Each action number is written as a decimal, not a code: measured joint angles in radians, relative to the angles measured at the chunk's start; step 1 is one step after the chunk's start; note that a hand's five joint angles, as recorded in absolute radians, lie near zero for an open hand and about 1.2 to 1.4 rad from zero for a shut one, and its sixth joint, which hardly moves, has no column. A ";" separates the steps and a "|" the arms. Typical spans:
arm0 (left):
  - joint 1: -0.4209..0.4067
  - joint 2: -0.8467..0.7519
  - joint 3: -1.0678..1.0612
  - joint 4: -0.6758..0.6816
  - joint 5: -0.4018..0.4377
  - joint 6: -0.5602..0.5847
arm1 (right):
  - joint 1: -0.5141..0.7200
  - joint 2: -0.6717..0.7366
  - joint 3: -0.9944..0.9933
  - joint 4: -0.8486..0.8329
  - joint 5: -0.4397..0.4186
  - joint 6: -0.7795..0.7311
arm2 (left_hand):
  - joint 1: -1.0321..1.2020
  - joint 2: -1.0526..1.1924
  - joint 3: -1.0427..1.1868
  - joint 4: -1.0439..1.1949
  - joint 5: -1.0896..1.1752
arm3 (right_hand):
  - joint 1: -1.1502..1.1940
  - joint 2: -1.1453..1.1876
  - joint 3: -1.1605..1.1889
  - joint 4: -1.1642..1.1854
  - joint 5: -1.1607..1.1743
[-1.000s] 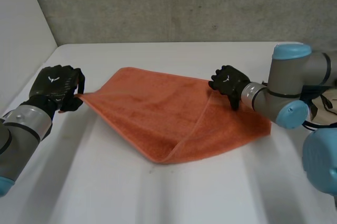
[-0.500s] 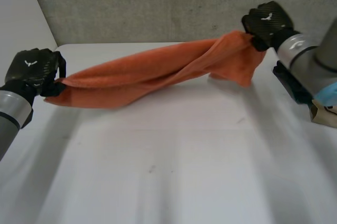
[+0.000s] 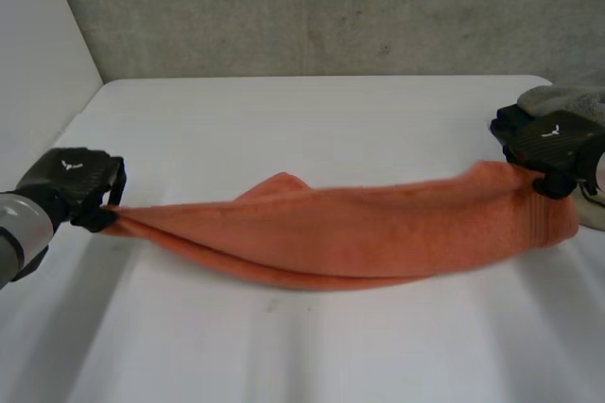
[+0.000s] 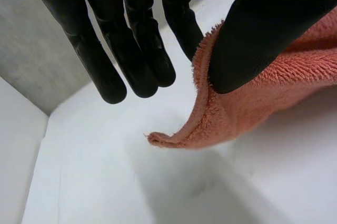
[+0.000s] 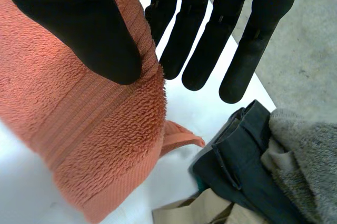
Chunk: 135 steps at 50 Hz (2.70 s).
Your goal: Fold the laundry.
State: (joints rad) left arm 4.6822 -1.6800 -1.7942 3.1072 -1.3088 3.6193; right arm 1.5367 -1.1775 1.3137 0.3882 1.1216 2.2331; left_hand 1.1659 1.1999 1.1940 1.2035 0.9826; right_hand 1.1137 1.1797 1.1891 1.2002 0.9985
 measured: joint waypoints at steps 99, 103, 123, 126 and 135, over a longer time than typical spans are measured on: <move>-0.043 -0.137 -0.122 0.587 0.081 -0.157 | 0.206 0.383 -0.231 -0.025 0.104 -0.294 | 0.000 0.002 0.001 0.000 0.008 | -0.624 -0.692 -0.700 -0.707 -0.677; -0.041 -0.138 -0.122 0.587 0.081 -0.157 | 0.197 0.385 -0.216 -0.066 0.104 -0.280 | 0.000 0.002 0.001 0.000 0.008 | -0.548 -0.614 -0.622 -0.633 -0.603; -0.032 -0.133 -0.123 0.581 0.075 -0.162 | 0.156 0.373 -0.163 -0.131 0.091 -0.238 | 0.000 0.002 0.001 0.000 0.008 | -0.005 -0.048 -0.078 -0.089 -0.067; -0.034 -0.129 -0.126 0.569 0.071 -0.161 | 0.152 0.349 -0.154 -0.145 0.072 -0.201 | 0.000 0.002 0.001 0.000 0.008 | -0.001 0.001 -0.003 -0.007 -0.030; -0.003 -0.023 -0.138 0.365 0.054 -0.113 | 0.090 0.197 -0.037 -0.103 0.037 -0.140 | 0.000 0.002 0.001 0.000 0.008 | -0.001 0.001 -0.003 -0.004 -0.030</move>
State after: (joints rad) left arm 4.6795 -1.7025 -1.9326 3.4720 -1.2548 3.5060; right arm 1.6270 -0.9803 1.2771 0.2847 1.1584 2.0932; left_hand 1.1659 1.2015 1.1948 1.2037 0.9907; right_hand 1.1129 1.1807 1.1865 1.1962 0.9683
